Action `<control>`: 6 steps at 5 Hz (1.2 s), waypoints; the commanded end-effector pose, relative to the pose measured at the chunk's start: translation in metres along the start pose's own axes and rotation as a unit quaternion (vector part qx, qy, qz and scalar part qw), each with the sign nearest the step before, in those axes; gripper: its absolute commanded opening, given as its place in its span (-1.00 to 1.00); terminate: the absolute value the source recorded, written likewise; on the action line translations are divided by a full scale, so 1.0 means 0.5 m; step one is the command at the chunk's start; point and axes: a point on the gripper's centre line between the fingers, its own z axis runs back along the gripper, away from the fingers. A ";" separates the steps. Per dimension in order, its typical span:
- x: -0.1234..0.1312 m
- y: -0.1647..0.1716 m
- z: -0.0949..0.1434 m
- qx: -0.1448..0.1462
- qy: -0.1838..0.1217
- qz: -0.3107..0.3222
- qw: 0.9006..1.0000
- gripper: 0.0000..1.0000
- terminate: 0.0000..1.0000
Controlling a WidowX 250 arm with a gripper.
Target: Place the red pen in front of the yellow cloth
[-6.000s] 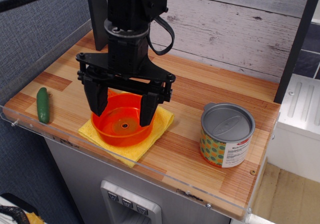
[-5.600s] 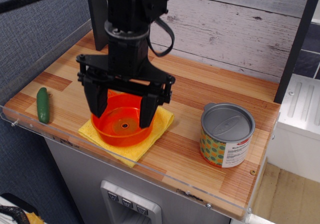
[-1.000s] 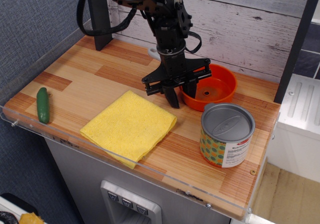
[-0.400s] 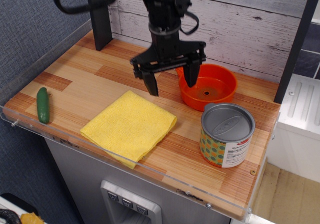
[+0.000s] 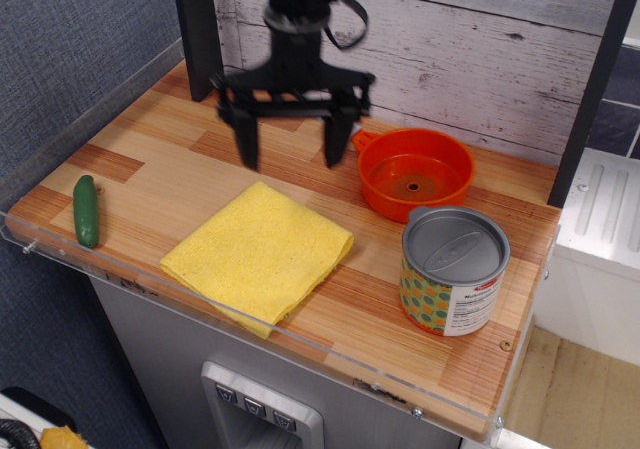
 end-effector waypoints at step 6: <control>0.082 0.182 0.067 0.046 0.008 -0.036 0.998 1.00 -1.00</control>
